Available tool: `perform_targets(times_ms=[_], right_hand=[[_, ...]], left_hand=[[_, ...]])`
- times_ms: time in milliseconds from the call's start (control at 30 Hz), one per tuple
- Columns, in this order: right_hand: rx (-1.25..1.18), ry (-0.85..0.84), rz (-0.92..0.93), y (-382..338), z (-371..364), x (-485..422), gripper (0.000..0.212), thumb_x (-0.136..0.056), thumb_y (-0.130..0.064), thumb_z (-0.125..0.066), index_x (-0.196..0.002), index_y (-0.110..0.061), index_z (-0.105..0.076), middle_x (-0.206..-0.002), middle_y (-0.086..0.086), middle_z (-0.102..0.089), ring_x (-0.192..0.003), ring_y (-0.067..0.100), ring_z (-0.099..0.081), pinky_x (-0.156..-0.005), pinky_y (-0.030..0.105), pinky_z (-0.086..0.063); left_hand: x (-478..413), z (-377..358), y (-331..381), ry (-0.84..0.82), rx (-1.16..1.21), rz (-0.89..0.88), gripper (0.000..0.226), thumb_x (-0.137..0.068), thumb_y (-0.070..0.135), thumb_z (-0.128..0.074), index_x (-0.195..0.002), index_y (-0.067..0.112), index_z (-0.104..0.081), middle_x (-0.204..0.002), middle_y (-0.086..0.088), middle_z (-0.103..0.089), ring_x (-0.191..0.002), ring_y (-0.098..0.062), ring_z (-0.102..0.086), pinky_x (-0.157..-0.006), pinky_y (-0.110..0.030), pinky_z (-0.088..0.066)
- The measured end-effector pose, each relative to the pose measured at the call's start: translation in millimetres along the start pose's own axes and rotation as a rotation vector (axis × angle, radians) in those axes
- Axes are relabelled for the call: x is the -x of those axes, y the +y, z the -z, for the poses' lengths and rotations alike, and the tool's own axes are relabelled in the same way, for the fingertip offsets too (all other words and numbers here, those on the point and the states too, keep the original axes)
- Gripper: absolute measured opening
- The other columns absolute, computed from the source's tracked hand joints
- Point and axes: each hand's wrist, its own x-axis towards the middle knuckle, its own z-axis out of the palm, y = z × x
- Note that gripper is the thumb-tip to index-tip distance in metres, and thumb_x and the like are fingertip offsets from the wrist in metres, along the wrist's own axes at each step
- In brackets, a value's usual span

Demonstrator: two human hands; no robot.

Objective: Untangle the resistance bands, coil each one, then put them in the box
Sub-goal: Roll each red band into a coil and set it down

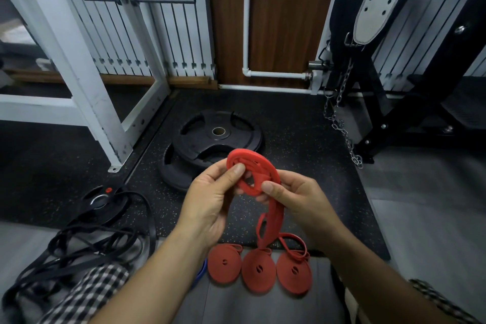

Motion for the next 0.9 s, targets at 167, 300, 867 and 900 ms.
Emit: perform_targets(times_ms=[167, 300, 867, 900], right_hand=[[0.314, 0.047, -0.034, 4, 12, -2, 0.022, -0.083, -0.009, -0.065, -0.088, -0.03, -0.067, -0.07, -0.003, -0.07, -0.067, 0.003, -0.063, -0.066, 0.021, -0.052], [0.753, -0.033, 0.043, 3, 11, 0, 0.018, -0.082, -0.016, -0.068, -0.096, -0.028, -0.069, -0.077, -0.008, -0.066, -0.073, 0.004, -0.06, -0.072, 0.027, -0.049], [0.174, -0.064, -0.029, -17, 15, -2, 0.023, -0.063, -0.025, -0.069, -0.085, -0.02, -0.069, -0.076, -0.006, -0.072, -0.074, 0.003, -0.066, -0.066, 0.015, -0.05], [0.141, -0.056, -0.024, -17, 15, -2, 0.022, -0.064, -0.024, -0.068, -0.086, -0.019, -0.069, -0.076, -0.007, -0.073, -0.074, 0.001, -0.066, -0.066, 0.013, -0.05]], left_hand=[[-5, 19, 10, -0.029, -0.625, -0.092, 0.046, -0.072, 0.007, -0.072, -0.115, 0.017, -0.059, -0.106, 0.0, -0.063, -0.092, -0.013, -0.059, -0.074, -0.017, -0.05], [-6, 21, 15, -0.123, -1.508, -0.682, 0.067, -0.068, 0.029, -0.077, -0.131, 0.019, -0.052, -0.122, 0.003, -0.058, -0.107, -0.02, -0.049, -0.093, -0.021, -0.035], [7, 14, 13, -0.05, -0.576, -0.246, 0.026, -0.067, 0.001, -0.075, -0.083, 0.021, -0.071, -0.074, -0.005, -0.067, -0.07, -0.015, -0.056, -0.062, -0.024, -0.049], [7, 13, 13, -0.034, -0.515, -0.244, 0.025, -0.069, 0.0, -0.074, -0.084, 0.02, -0.071, -0.074, -0.004, -0.068, -0.071, -0.015, -0.057, -0.062, -0.022, -0.05]])
